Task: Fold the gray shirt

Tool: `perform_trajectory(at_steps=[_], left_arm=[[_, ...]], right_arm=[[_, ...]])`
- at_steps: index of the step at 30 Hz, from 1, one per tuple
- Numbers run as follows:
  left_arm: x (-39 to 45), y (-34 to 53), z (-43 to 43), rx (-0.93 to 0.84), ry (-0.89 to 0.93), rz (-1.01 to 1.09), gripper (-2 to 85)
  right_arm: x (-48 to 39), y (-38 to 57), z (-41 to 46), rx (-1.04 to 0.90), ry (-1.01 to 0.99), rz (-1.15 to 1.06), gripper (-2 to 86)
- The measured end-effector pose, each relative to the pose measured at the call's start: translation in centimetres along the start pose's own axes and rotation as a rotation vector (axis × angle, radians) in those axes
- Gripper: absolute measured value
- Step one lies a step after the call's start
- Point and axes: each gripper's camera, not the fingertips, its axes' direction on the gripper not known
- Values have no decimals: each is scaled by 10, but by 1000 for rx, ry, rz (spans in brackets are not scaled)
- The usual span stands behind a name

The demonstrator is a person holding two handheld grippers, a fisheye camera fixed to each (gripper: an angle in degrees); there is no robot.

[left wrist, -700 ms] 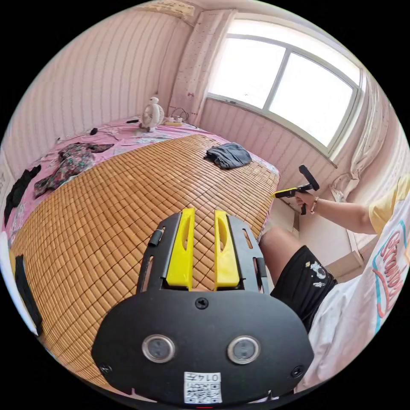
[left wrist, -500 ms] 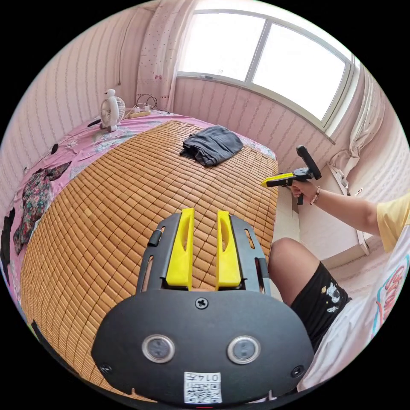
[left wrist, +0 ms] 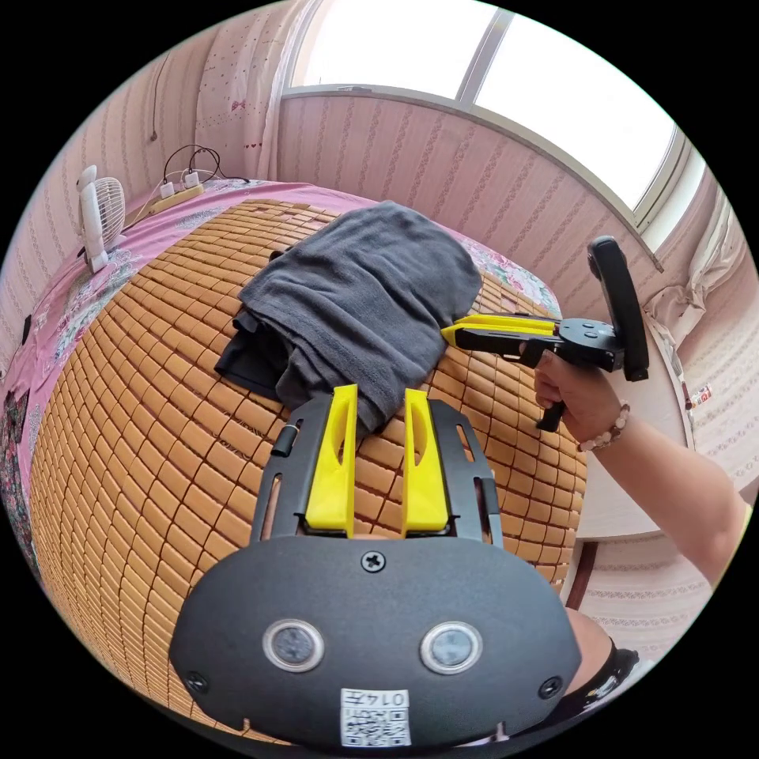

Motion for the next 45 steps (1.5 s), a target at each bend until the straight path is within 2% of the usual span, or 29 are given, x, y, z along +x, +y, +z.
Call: perform_trajectory(at_steps=[4, 6, 12, 16, 18, 22, 26, 30, 34, 37, 40, 42, 45], left_arm=[[7, -4, 26, -32, -55, -14, 58], [6, -1, 14, -19, -36, -29, 48], [17, 36, -109, 160, 6, 63, 24], [34, 111, -205, 171, 75, 118, 21], [40, 162, -235, 160, 96, 101, 21], [38, 297, -294, 113, 77, -88, 19], [40, 411, -387, 171, -63, -198, 18], [55, 461, -479, 282, -217, -193, 21], [71, 484, -542, 423, -333, -192, 28], [55, 505, -542, 491, -298, -294, 33], [23, 536, -519, 446, -234, -438, 39], [4, 556, -502, 374, -213, -508, 43], [-29, 587, -480, 271, -214, -629, 49]], right_arm=[[7, -6, -14, -21, -44, -25, 21], [7, 6, -47, 68, -92, -44, 13], [-28, 85, -171, 249, -187, -188, 8], [-60, 161, -222, 239, -278, -237, 7], [-84, 208, -231, 175, -382, -215, 6], [-146, 249, -223, 58, -508, -235, 6], [-252, 249, -230, 23, -660, -383, 6], [-357, 233, -269, 89, -758, -564, 6], [-410, 233, -285, 143, -708, -690, 6], [-422, 235, -248, 59, -530, -707, 6], [-400, 243, -194, -34, -358, -643, 7], [-378, 254, -161, -160, -413, -557, 11], [-382, 282, -138, -227, -463, -584, 23]])
